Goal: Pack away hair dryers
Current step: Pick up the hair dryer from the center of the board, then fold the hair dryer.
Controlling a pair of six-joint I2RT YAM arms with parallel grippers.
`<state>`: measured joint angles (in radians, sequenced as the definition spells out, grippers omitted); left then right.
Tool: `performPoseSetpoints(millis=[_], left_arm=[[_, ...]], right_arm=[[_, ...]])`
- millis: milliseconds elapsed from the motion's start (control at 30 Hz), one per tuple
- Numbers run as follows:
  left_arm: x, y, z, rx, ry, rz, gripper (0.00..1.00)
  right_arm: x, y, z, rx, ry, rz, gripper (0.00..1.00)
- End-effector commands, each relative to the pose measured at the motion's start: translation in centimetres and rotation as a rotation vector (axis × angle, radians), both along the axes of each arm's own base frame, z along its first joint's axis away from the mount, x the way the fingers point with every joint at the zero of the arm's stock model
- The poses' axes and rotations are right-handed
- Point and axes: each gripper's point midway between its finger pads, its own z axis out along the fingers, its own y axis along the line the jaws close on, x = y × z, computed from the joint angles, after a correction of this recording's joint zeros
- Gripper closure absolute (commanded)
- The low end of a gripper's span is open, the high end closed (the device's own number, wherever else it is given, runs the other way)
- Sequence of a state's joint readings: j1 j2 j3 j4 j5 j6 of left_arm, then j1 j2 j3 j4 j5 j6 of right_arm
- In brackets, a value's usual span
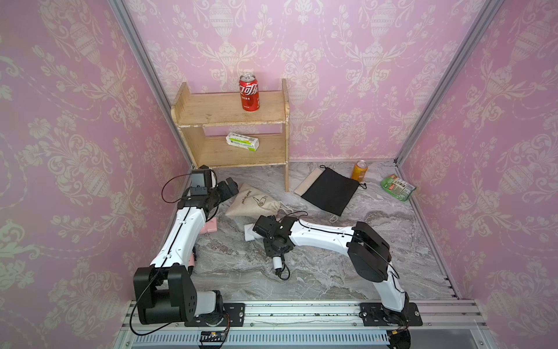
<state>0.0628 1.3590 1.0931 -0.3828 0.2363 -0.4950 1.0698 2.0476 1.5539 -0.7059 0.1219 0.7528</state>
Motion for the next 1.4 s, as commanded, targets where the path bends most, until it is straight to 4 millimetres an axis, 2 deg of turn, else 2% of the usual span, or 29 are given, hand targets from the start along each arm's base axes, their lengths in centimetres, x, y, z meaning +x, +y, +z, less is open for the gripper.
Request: performPoseSetpoints(millis=[0, 167, 300, 333, 467, 600, 700, 867, 967, 1200, 1367], left_arm=[[0.1, -1.9, 0.4, -0.068, 0.001, -0.055, 0.03], [-0.8, -3.9, 2.7, -0.062, -0.026, -0.132, 0.03], [-1.6, -7.2, 5.4, -0.098, -0.078, -0.277, 0.02], [-1.9, -8.1, 5.9, -0.133, -0.088, -0.322, 0.03], [-3.3, -11.1, 8.0, -0.211, -0.154, -0.472, 0.03], [-4.4, -13.1, 9.0, -0.269, -0.180, -0.580, 0.04], [-5.2, -14.8, 9.5, -0.270, -0.193, -0.640, 0.04], [-6.7, -16.4, 9.3, -0.255, -0.191, -0.691, 0.06], [-7.4, -17.0, 8.2, -0.246, -0.176, -0.699, 0.06], [-9.2, -19.7, 6.1, -0.230, -0.147, -0.782, 0.07], [-9.6, -20.3, 4.9, -0.217, -0.125, -0.792, 0.07]], right_arm=[[1.9, 0.1, 4.8, 0.093, -0.264, 0.117, 0.77], [1.4, -2.1, 9.2, 0.124, -0.424, 0.246, 0.72], [0.5, -3.3, 12.2, 0.122, -0.512, 0.380, 0.70], [0.1, -4.1, 11.8, 0.104, -0.518, 0.408, 0.70], [0.3, -5.4, 14.1, 0.091, -0.593, 0.449, 0.69], [0.5, -6.1, 16.2, 0.072, -0.654, 0.497, 0.68], [0.9, -6.7, 16.9, 0.061, -0.660, 0.514, 0.66], [1.8, -7.7, 16.9, 0.052, -0.644, 0.522, 0.67], [2.2, -8.3, 17.3, 0.068, -0.645, 0.520, 0.67], [2.2, -8.8, 18.0, 0.108, -0.637, 0.531, 0.65], [2.2, -8.7, 18.1, 0.126, -0.626, 0.540, 0.65]])
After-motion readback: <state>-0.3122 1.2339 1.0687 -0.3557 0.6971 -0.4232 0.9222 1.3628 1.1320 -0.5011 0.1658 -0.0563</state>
